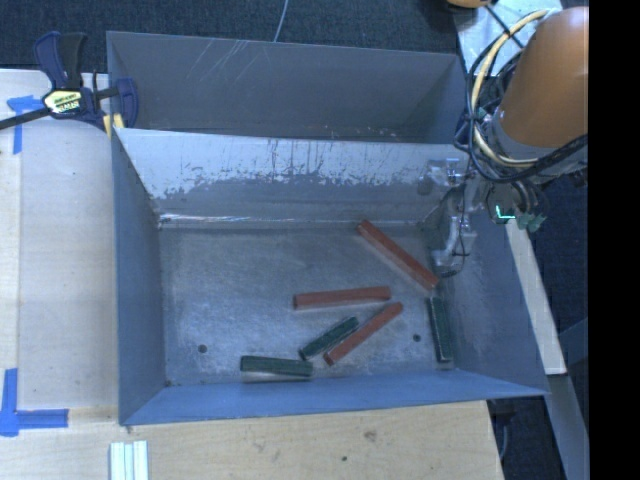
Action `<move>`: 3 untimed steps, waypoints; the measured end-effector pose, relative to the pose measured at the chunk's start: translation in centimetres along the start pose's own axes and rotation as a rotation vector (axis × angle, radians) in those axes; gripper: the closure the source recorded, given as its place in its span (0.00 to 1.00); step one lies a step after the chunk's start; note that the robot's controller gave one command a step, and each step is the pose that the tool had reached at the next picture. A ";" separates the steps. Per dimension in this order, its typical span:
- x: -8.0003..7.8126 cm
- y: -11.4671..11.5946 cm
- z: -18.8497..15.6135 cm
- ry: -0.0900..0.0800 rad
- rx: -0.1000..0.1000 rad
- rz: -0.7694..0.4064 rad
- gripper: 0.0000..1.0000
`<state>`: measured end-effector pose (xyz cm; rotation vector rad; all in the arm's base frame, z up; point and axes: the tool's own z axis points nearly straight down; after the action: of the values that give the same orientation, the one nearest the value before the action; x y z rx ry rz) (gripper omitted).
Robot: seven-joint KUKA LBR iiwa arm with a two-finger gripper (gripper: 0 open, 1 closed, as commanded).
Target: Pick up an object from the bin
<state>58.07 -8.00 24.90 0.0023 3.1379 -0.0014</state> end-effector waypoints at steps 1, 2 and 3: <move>0.0 0.0 0.0 -0.001 0.000 -0.001 0.00; 1.4 3.0 7.8 -0.004 0.000 -0.038 0.00; 2.6 7.4 9.2 -0.005 -0.003 -0.167 0.00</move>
Offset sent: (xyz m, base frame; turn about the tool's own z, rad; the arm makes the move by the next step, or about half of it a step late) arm -0.0324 0.0695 -0.1790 -0.0855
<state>55.50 -0.56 15.70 -0.2595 3.1219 0.0028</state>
